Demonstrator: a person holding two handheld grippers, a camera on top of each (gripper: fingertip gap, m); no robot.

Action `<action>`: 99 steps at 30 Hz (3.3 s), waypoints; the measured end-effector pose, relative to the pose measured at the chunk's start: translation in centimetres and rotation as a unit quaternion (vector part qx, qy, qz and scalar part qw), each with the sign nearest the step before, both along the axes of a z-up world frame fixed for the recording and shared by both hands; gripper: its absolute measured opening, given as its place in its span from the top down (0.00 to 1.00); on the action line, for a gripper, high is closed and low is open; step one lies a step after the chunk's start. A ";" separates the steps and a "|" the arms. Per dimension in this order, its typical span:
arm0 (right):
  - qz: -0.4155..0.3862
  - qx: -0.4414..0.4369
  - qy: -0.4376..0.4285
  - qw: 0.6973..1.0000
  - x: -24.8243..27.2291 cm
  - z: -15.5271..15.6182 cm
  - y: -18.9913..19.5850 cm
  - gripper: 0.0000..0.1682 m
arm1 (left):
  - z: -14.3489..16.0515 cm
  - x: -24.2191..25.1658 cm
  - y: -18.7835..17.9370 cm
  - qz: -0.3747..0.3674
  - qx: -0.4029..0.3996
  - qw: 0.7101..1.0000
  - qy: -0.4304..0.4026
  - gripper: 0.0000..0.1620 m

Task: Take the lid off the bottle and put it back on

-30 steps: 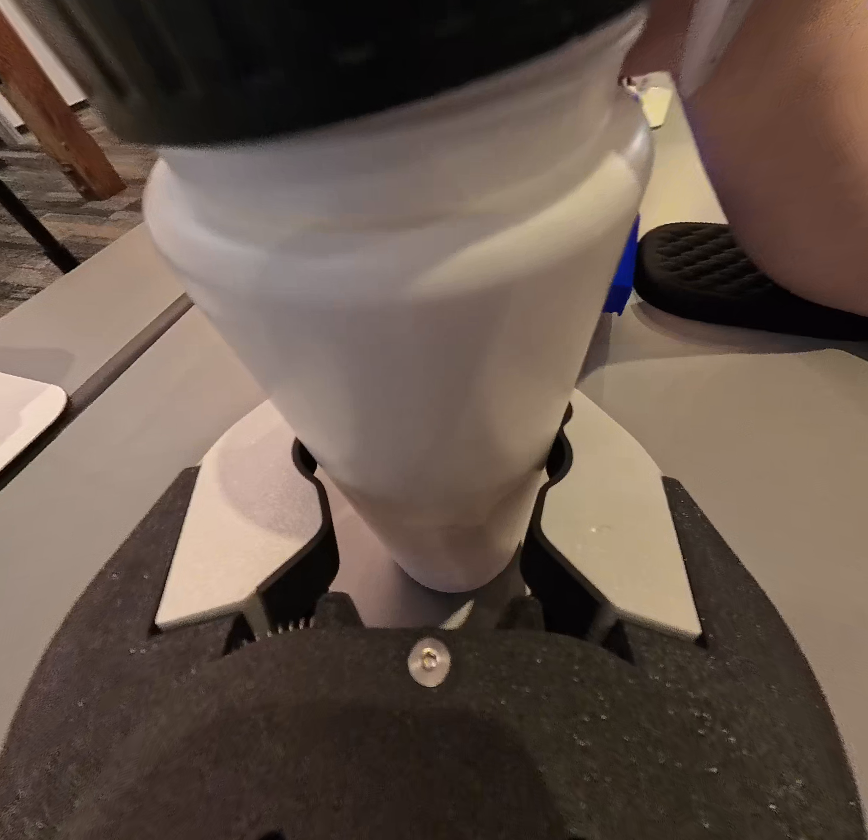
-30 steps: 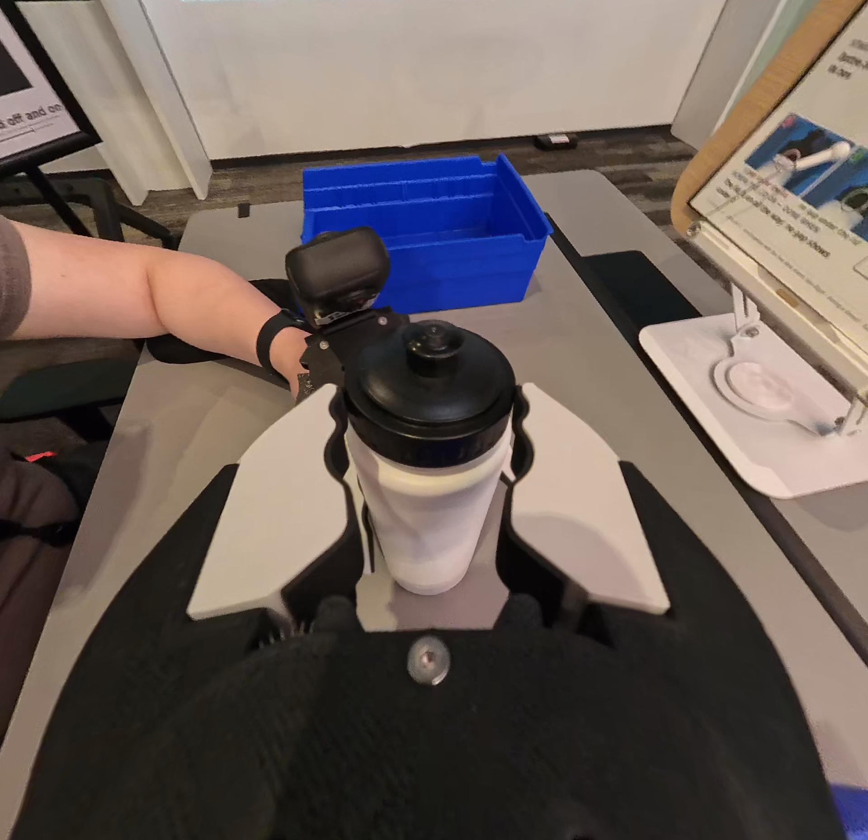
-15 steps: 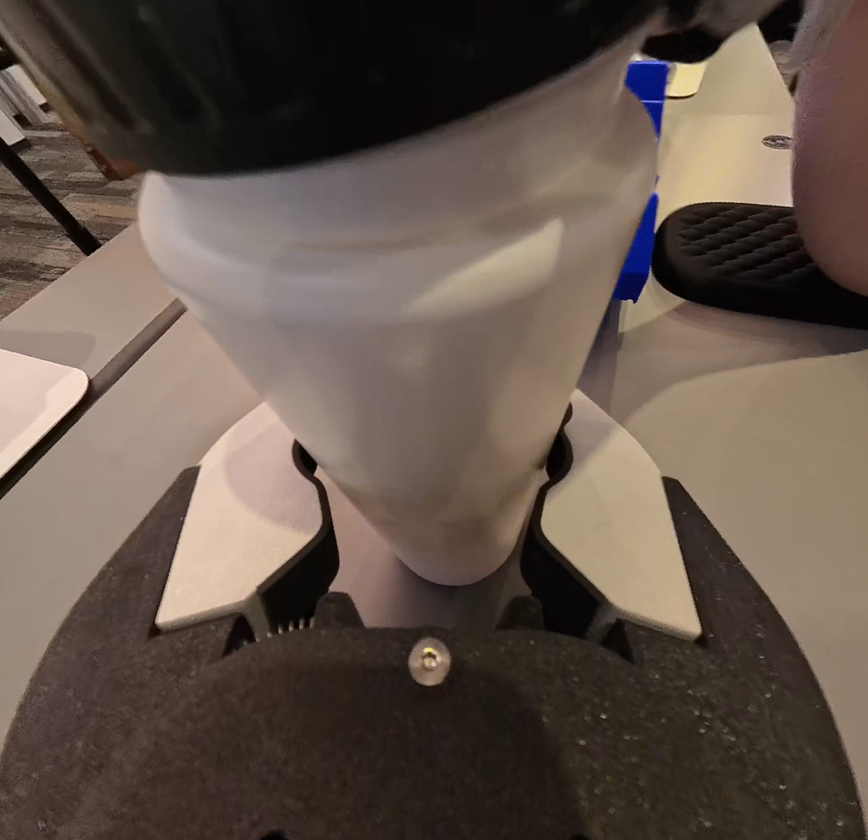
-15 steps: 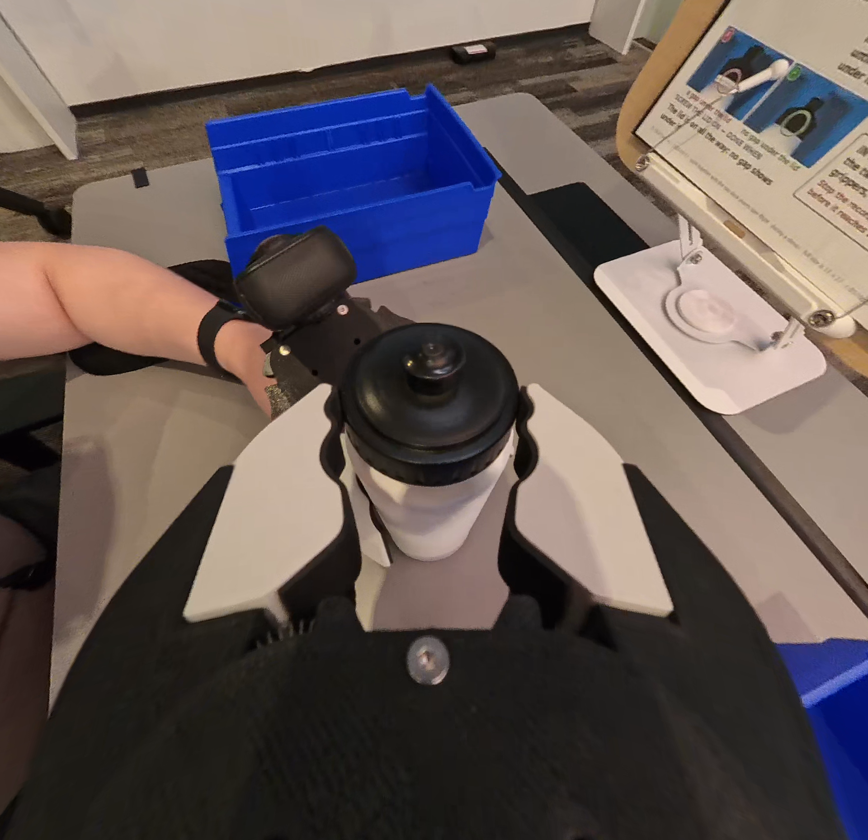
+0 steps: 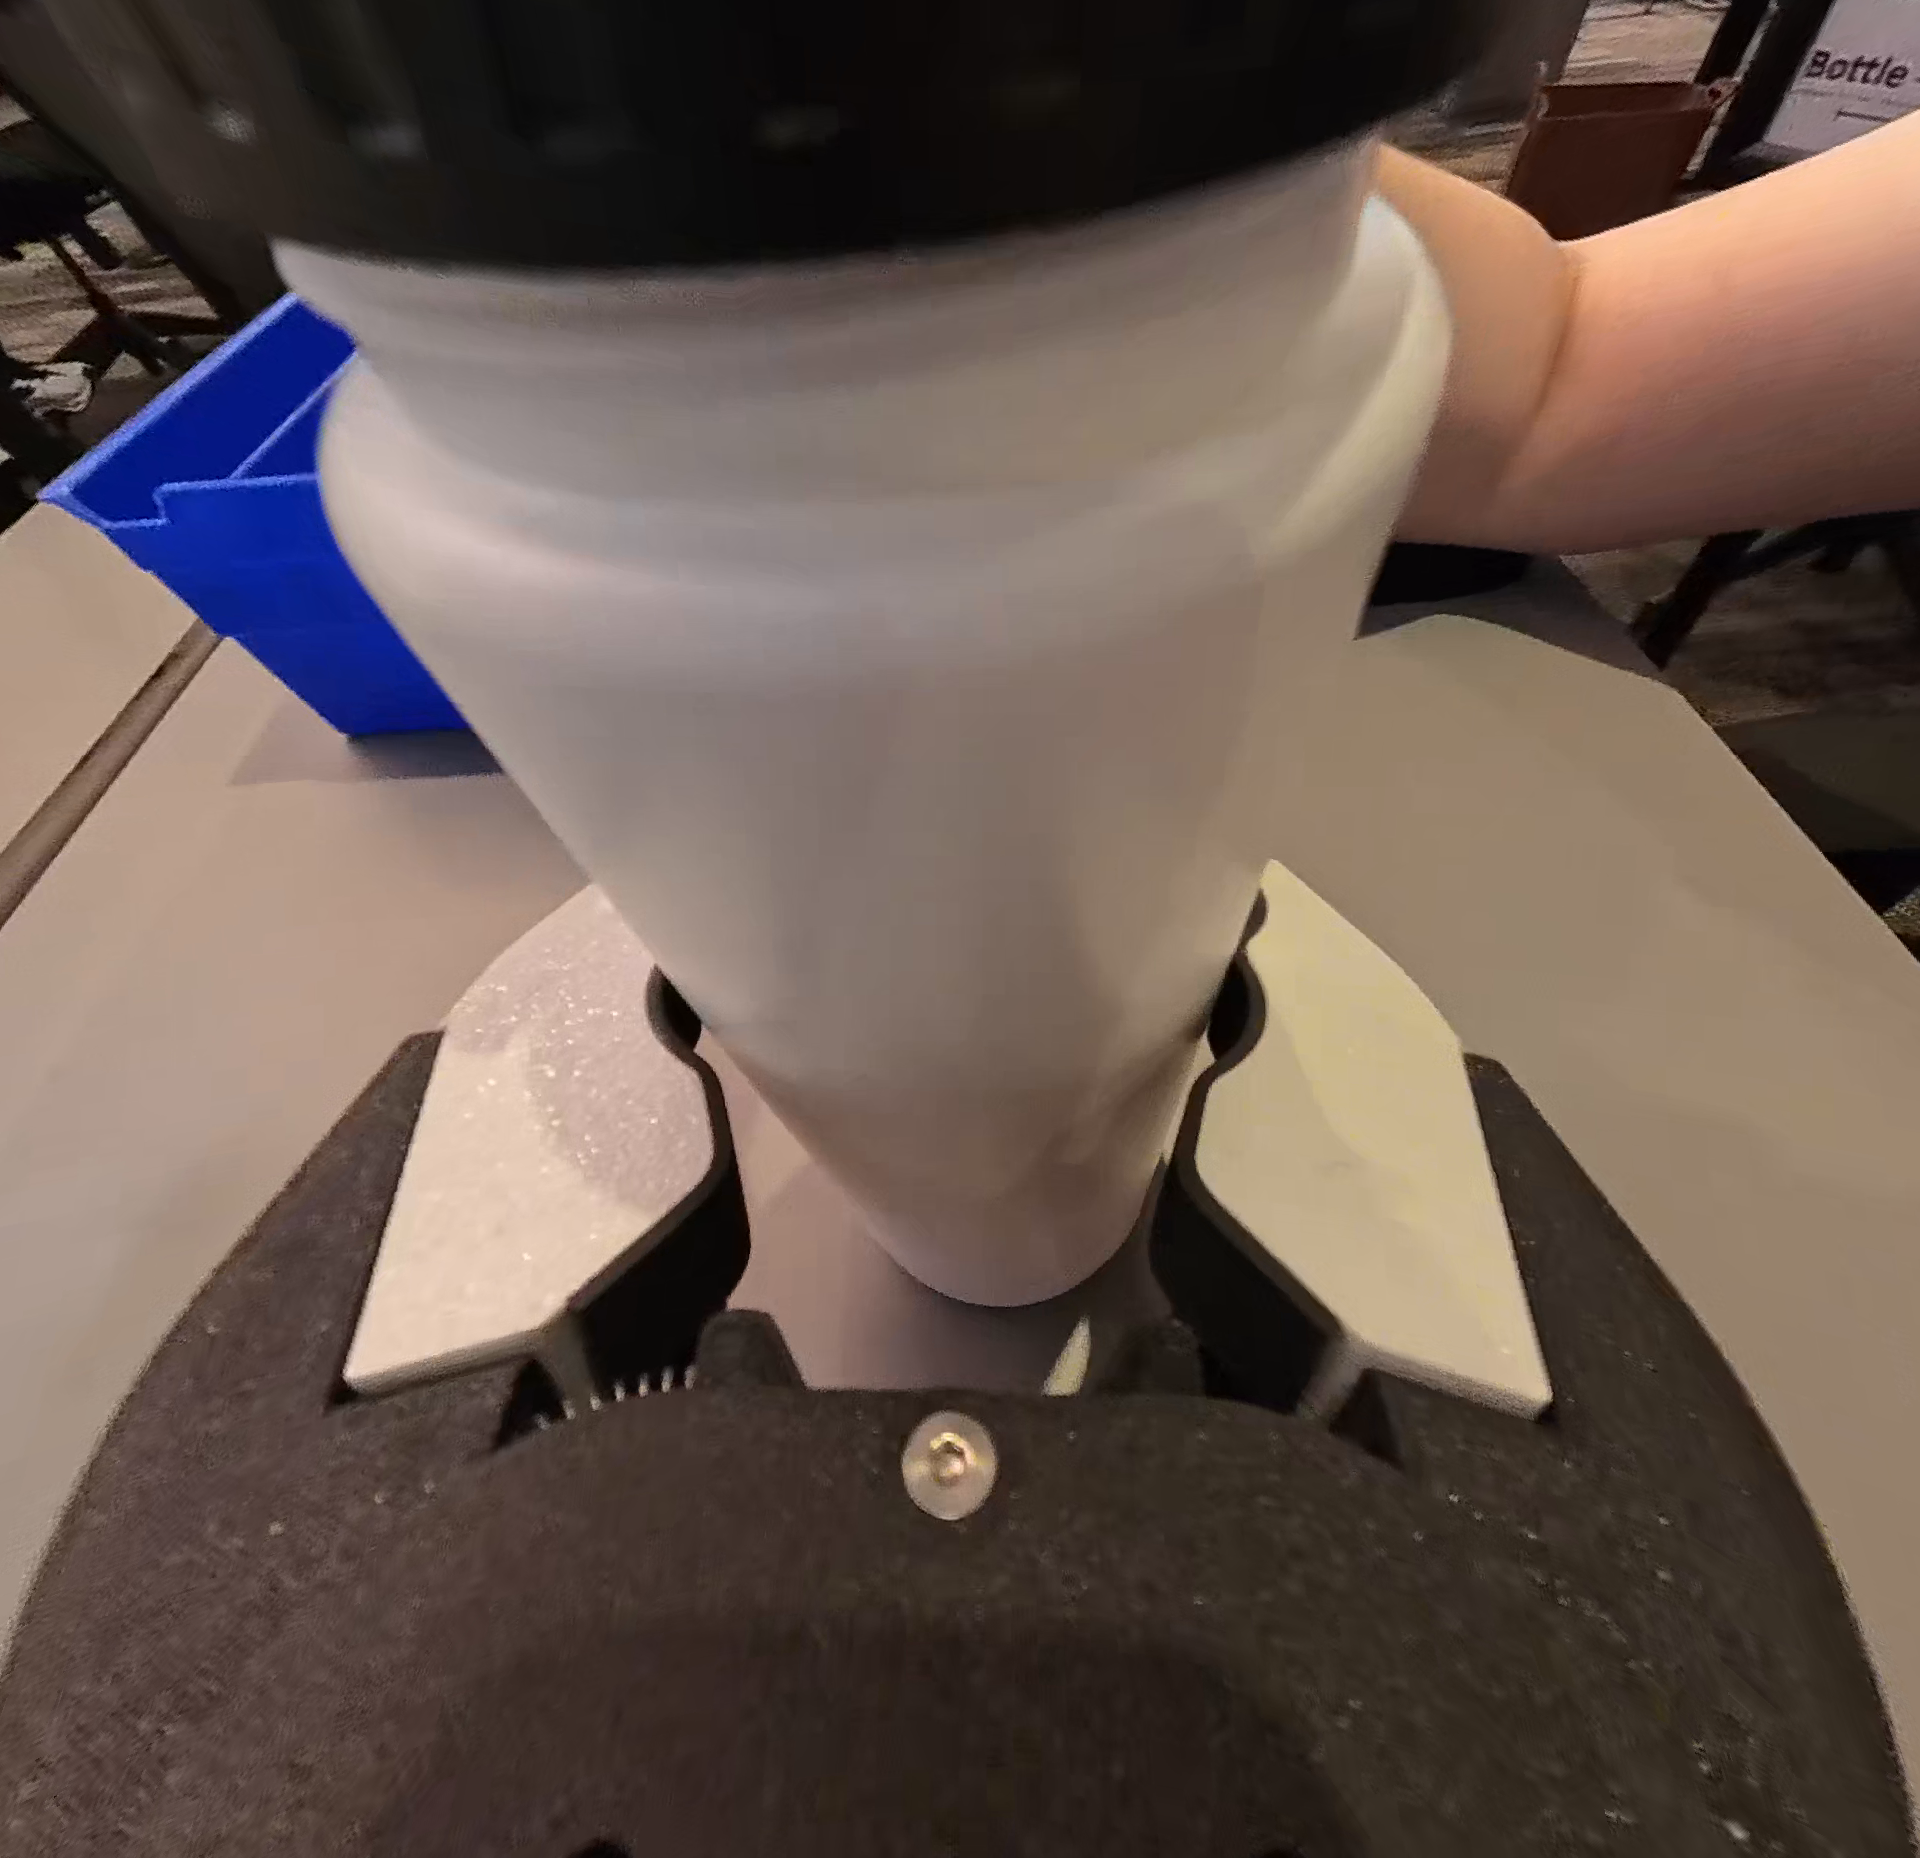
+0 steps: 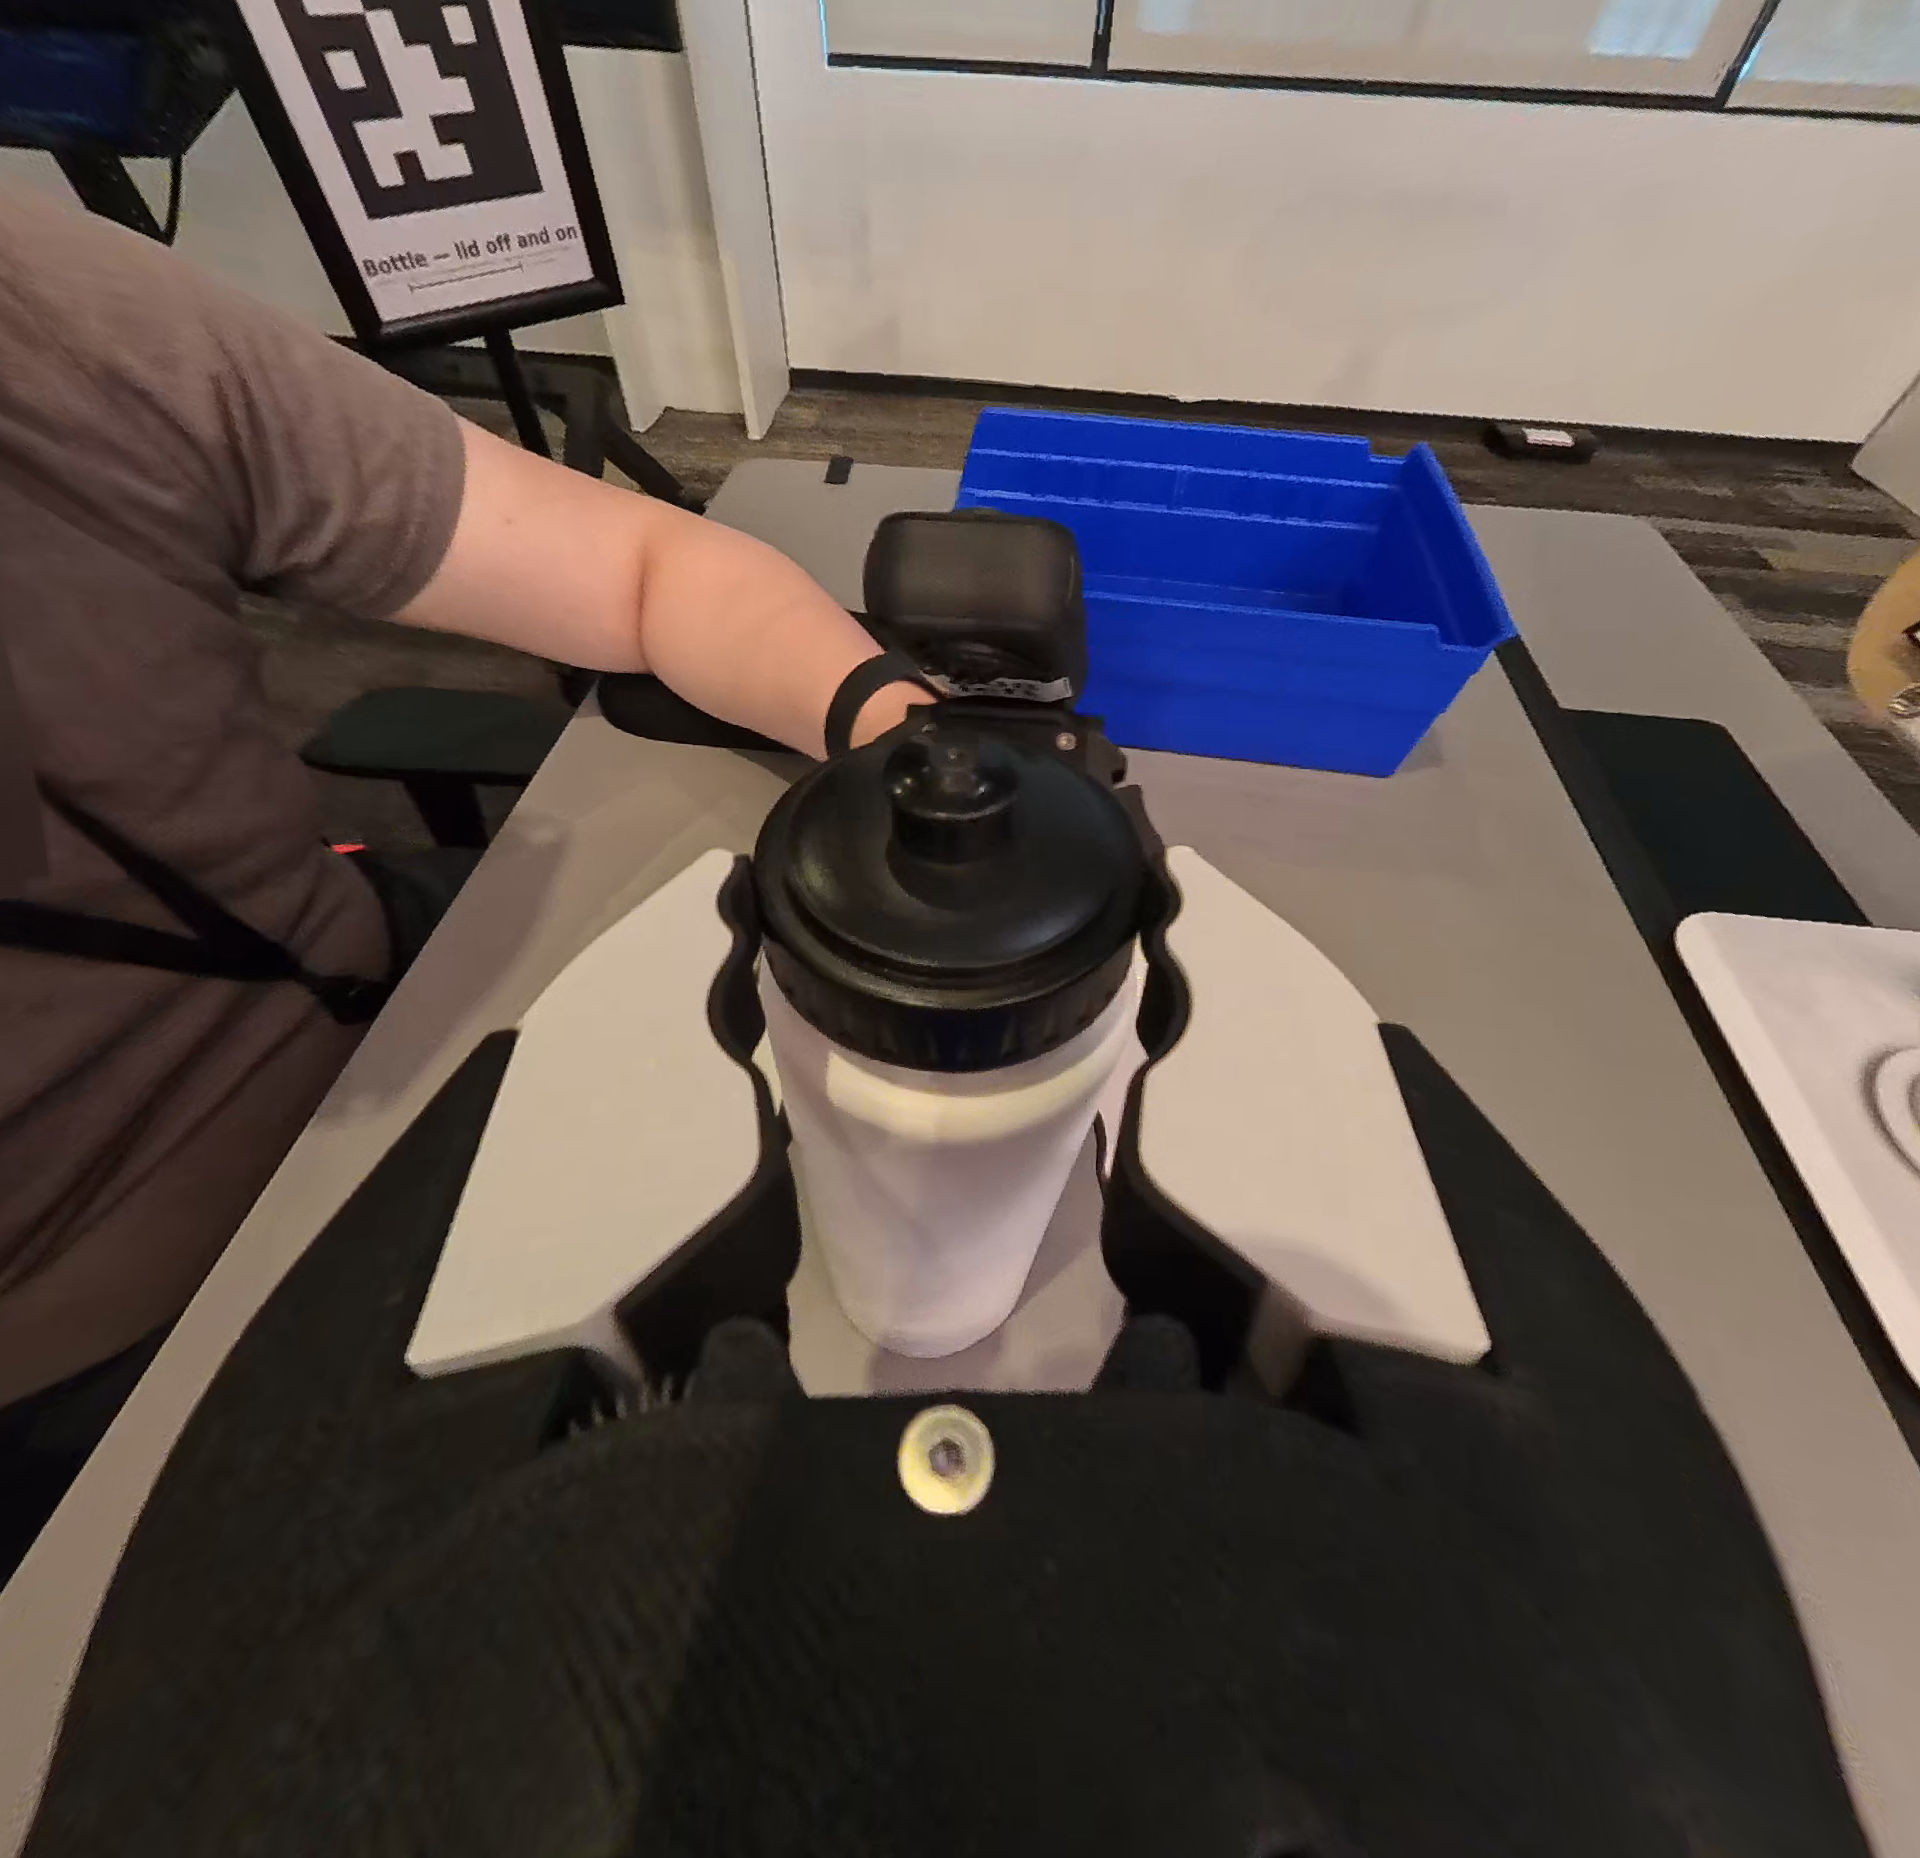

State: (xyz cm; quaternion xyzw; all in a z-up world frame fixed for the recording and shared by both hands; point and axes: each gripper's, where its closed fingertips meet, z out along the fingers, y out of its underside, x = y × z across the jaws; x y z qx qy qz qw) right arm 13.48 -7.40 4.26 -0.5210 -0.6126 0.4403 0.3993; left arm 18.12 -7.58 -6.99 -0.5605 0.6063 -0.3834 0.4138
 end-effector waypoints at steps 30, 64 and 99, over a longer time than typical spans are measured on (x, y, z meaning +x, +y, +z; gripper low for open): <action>-0.223 0.015 -0.022 0.974 -0.2 1.8 4.0 0.58 | -0.3 -1.7 5.1 0.199 0.010 0.979 0.043 0.40; -0.202 0.020 -0.083 0.976 -0.3 -0.3 3.5 0.57 | -0.4 -1.2 4.2 0.183 -0.002 0.982 0.051 0.40; -0.177 0.014 -0.061 0.982 0.4 0.2 3.5 0.55 | 1.7 0.3 4.6 0.178 0.001 0.983 -0.037 0.38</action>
